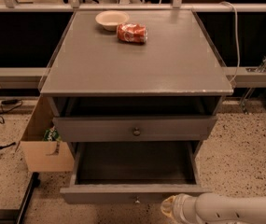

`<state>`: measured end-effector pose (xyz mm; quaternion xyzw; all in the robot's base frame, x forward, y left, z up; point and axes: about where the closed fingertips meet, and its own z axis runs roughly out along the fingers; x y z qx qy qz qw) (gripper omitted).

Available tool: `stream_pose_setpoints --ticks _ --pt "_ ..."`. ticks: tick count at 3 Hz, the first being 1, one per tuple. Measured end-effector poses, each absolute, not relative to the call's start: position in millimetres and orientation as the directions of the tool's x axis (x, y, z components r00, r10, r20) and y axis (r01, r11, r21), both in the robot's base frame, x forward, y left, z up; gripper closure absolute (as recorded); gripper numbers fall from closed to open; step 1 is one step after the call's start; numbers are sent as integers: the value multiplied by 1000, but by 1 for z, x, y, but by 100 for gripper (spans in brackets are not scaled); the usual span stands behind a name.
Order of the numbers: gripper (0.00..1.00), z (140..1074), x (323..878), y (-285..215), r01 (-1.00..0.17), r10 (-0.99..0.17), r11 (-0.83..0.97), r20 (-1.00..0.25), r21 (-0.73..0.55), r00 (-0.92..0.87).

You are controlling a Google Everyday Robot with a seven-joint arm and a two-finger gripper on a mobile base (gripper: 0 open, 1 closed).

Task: Close middle drawer

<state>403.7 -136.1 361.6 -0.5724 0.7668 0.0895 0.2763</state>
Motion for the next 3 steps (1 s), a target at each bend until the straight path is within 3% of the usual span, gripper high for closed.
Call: stream_pose_setpoints --ticks 2,3 --pt "3 362 404 -136 -927 -828 329 -526 -179 -192" --pt "0 362 404 -136 -927 -828 329 -526 -179 -192"
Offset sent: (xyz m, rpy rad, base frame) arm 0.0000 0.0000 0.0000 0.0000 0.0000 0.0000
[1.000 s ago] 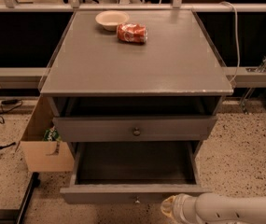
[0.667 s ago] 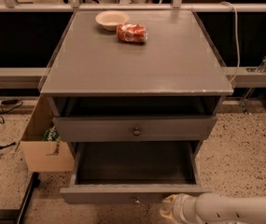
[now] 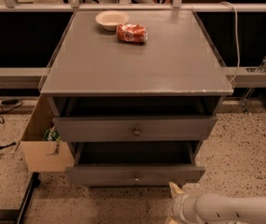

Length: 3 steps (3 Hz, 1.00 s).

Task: Close middle drawer

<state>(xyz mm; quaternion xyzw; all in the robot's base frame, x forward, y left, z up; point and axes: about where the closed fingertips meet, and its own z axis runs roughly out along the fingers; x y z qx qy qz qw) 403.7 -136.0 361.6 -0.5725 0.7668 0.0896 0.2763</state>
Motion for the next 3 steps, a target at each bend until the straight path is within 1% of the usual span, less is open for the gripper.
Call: stream_pose_setpoints --ticks 1,2,3 --pt "0 362 404 -136 -927 -828 329 -526 -179 -192" --pt "22 362 405 -136 -927 -828 326 -529 -185 -186" --pt "53 361 410 -136 -926 -825 311 -544 -215 -151"
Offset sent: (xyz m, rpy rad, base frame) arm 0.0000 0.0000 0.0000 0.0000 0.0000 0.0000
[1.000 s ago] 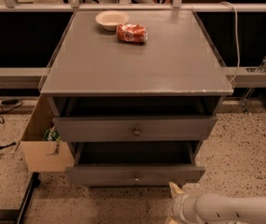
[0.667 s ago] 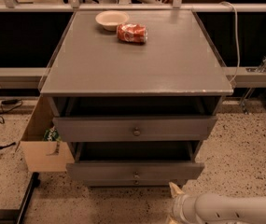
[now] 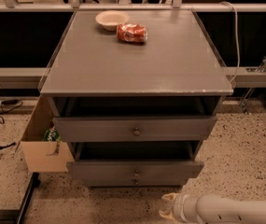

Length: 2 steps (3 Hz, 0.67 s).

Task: Close middle drawer

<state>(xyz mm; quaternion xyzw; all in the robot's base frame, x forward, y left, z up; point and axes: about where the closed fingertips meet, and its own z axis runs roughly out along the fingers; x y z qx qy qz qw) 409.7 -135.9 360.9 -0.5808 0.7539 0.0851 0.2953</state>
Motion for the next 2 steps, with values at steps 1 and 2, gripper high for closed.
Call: stream_pose_setpoints --ticks 1,2 --pt "78 360 421 -132 -923 -817 293 -566 -250 -106" --pt "99 357 436 -123 -920 -806 283 -587 -272 -75"
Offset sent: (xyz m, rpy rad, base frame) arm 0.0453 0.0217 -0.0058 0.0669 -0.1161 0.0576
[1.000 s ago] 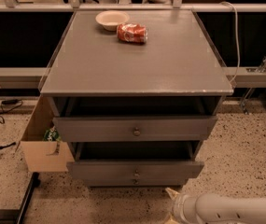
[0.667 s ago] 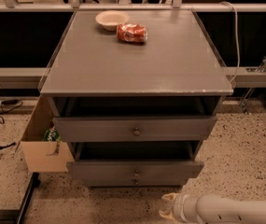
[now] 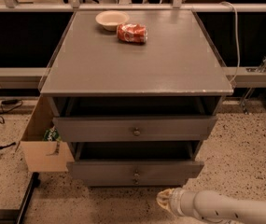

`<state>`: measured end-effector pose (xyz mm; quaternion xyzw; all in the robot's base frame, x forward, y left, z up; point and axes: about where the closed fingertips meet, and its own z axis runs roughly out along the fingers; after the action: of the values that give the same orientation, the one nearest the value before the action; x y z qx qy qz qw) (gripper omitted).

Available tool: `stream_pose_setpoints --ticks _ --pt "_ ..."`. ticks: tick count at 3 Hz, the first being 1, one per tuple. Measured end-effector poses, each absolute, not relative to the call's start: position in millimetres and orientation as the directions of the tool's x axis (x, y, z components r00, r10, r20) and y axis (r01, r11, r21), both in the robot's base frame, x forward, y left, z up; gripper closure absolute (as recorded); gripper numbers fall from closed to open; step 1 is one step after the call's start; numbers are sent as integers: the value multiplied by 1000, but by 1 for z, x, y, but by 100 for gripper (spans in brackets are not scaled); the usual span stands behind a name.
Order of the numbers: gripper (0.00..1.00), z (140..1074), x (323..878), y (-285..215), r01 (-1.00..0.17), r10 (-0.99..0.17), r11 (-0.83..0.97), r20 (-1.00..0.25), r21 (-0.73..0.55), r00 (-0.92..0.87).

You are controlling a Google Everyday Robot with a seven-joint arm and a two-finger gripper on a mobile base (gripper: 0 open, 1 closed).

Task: Close middle drawer

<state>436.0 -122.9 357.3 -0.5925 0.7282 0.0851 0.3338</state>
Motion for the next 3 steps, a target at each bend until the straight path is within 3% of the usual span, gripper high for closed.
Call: stream_pose_setpoints --ticks 3 --pt "100 358 481 -102 -910 -806 249 -592 -330 -5"
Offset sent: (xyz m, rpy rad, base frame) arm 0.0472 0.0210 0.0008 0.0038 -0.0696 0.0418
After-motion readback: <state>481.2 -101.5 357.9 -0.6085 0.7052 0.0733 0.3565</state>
